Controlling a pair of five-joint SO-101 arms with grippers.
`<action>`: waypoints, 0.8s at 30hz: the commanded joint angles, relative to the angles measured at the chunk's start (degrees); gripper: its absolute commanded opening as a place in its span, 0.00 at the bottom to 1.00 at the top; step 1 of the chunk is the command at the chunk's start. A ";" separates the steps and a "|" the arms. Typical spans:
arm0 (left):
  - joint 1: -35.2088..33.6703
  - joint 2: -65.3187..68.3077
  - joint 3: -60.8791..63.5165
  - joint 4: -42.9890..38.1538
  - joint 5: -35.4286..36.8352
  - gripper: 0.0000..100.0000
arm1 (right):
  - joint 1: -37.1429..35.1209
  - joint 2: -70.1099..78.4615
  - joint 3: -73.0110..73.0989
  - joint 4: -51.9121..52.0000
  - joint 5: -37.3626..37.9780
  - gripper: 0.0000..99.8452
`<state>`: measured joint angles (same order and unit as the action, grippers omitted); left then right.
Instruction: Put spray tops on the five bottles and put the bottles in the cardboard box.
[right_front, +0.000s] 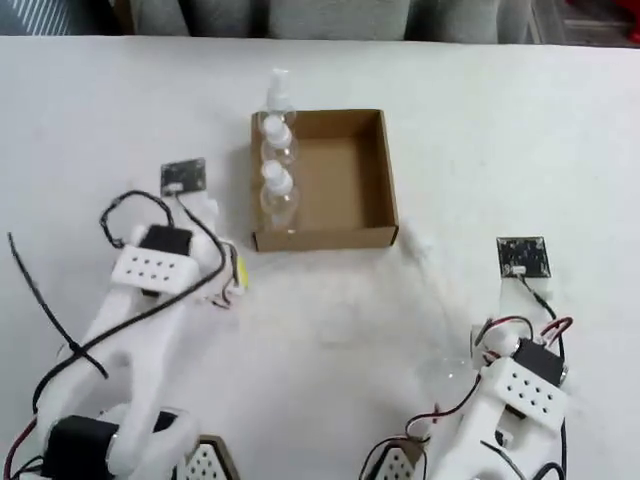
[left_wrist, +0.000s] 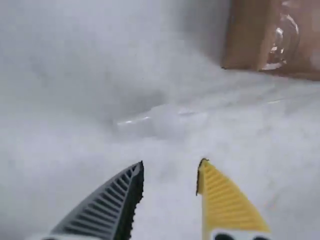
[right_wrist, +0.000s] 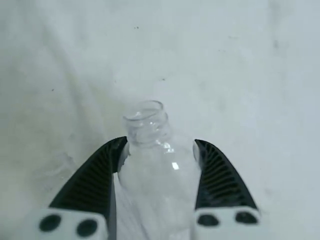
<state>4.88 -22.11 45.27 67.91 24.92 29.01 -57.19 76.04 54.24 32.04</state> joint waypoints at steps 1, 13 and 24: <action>1.71 0.04 2.81 -2.46 10.90 0.13 | -1.10 0.22 0.09 -0.22 0.44 0.02; 10.59 0.04 11.96 -21.36 8.88 0.02 | -1.10 0.22 0.09 -0.22 0.44 0.02; 11.30 15.34 5.19 -30.24 15.38 0.02 | -0.92 0.22 0.09 -0.13 0.53 0.02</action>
<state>16.04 -14.99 56.88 38.81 38.90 28.48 -57.01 76.13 54.24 32.04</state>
